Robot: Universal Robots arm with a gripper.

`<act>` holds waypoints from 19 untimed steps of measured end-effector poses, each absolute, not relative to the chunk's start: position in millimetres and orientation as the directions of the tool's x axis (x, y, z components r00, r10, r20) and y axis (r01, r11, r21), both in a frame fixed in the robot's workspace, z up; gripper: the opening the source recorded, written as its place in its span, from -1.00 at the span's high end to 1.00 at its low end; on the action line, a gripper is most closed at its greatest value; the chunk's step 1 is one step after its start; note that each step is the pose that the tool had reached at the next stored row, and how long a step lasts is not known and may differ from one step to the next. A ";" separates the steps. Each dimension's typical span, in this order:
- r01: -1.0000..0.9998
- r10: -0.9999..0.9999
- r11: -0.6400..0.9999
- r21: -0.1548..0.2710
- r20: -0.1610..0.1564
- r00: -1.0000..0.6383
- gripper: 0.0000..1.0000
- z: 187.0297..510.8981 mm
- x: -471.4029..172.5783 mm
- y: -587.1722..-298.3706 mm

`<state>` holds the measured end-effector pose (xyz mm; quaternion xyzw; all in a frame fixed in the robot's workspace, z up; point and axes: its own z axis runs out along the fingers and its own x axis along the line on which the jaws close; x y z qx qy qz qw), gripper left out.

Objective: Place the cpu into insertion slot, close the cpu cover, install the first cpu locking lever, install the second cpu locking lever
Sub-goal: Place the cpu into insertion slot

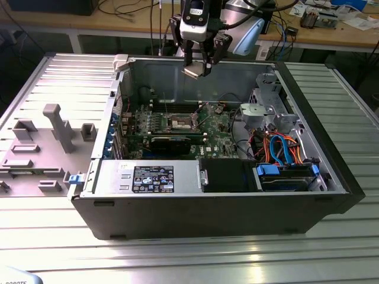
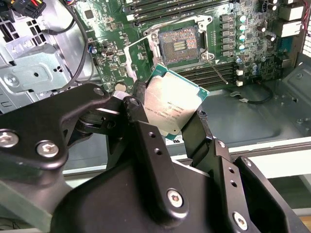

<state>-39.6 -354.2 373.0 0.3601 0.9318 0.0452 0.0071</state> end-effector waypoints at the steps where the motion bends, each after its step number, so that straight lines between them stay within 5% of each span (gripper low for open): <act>1: 0.673 0.675 0.734 0.089 0.019 -0.738 -0.08 373.0 -39.6 -354.2; 19: 0.719 0.720 0.690 0.089 0.019 -0.694 -0.08 372.9 -39.6 -354.2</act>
